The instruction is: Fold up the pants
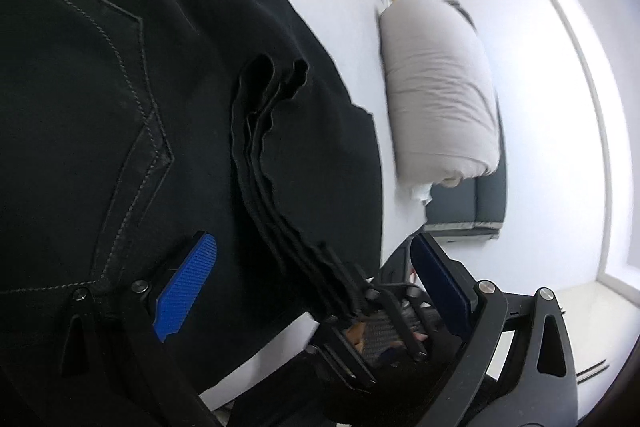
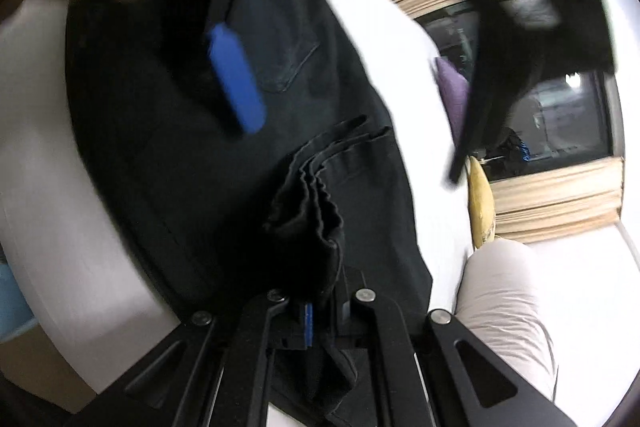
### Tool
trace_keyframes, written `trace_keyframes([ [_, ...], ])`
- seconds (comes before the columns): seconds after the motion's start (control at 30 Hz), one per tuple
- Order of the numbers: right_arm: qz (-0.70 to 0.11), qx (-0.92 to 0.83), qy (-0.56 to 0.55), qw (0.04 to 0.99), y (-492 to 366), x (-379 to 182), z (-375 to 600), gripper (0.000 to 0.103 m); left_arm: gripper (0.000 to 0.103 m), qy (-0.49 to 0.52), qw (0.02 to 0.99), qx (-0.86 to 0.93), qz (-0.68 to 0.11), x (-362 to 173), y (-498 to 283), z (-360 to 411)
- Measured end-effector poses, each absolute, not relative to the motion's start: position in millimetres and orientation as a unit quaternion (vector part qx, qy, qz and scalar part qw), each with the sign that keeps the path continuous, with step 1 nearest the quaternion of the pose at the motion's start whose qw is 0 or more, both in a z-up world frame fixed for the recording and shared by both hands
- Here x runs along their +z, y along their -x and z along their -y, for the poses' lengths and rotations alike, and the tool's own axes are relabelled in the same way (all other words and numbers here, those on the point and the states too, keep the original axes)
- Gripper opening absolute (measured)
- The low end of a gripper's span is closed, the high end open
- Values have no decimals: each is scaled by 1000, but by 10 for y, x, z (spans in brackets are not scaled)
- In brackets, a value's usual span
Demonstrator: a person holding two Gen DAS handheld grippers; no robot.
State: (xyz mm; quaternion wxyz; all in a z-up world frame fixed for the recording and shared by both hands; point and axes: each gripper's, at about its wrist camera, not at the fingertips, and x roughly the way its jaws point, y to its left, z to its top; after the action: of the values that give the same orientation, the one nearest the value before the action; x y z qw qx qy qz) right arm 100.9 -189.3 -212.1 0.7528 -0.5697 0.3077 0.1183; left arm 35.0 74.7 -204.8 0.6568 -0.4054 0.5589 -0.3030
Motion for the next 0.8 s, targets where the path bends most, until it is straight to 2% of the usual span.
trace_keyframes([
  [0.17,-292,109,544,779,-1030,-1957,1852,4,102,400,636,-288,-594,-2097,-634,-571],
  [0.27,-289,99,527,793,-1009,-1875,1931,4,98,378,630,-306,-606,-2066,-787,-480],
  [0.33,-283,102,527,795,-959,-1837,1905,4,75,357,625,-328,-612,-2022,-886,-379],
  [0.4,-278,113,521,799,-808,-1821,1815,4,33,324,631,-332,-622,-2000,-987,-334],
  [0.47,-275,124,511,805,-758,-1773,1763,5,10,305,644,-314,-628,-2014,-1054,-365],
  [0.57,-277,136,498,810,-760,-1738,1677,5,7,298,661,-301,-619,-2013,-1080,-494],
  [0.8,-290,169,494,802,-792,-1896,1528,5,7,265,688,-280,-614,-2051,-1004,-618],
])
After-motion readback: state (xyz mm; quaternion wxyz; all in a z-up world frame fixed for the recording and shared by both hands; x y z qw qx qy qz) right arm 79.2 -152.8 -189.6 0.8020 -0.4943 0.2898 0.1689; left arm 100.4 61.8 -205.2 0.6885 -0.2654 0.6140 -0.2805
